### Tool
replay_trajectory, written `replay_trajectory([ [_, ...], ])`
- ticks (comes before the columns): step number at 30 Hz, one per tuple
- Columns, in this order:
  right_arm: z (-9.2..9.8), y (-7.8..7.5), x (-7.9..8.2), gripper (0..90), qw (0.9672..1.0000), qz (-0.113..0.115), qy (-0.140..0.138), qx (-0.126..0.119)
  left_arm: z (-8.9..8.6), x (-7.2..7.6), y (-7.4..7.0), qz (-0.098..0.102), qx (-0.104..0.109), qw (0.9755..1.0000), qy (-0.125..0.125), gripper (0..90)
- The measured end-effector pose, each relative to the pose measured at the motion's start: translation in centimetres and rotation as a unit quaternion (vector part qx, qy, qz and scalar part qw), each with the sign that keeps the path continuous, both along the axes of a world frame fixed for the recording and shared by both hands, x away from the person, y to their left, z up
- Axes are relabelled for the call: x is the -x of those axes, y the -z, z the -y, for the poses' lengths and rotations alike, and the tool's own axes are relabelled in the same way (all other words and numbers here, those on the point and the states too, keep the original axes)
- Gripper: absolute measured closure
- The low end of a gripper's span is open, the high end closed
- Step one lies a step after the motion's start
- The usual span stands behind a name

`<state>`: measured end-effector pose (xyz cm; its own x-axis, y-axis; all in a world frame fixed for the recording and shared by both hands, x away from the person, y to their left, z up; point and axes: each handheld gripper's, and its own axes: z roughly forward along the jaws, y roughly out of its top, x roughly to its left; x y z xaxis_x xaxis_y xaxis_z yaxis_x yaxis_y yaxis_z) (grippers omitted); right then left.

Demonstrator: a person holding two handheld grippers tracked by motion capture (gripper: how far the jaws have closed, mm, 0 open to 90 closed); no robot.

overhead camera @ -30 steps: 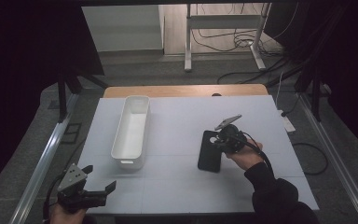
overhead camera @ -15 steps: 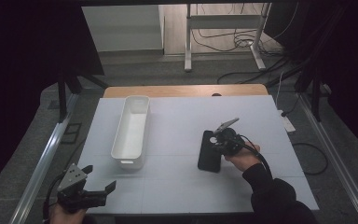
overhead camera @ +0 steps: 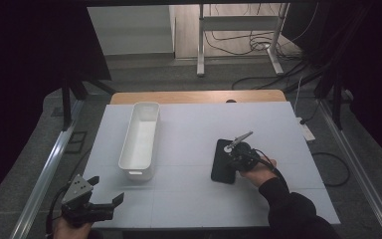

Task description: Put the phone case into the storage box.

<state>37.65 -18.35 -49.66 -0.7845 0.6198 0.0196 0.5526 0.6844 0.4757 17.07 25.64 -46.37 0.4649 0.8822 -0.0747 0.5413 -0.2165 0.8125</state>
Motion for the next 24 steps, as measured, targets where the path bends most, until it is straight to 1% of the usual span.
replay_trajectory([
  [5,0.1,0.2,0.2,89.6,0.9999,-0.010,-0.005,-0.002,0.0,0.0,0.0,0.001,0.003,1.0000,0.001,1.5],
  [7,0.2,0.4,0.3,89.6,0.9999,-0.013,-0.005,0.001,0.0,0.0,0.0,0.001,0.002,1.0000,0.001,1.5],
  [12,0.3,0.4,0.3,89.6,0.9999,-0.013,-0.004,0.001,-0.1,0.0,0.0,0.002,0.002,1.0000,0.001,1.5],
  [16,0.9,0.3,0.5,89.6,0.9999,-0.016,-0.004,-0.001,-0.1,0.0,0.0,0.002,0.004,1.0000,-0.002,1.5],
  [20,1.3,0.2,0.5,89.6,0.9999,-0.016,0.000,0.001,-0.1,0.0,0.0,0.002,0.004,1.0000,-0.002,1.5],
  [24,1.8,0.1,0.3,89.6,0.9998,-0.016,0.010,0.005,-0.1,0.0,0.0,0.002,0.004,1.0000,-0.002,1.5],
])
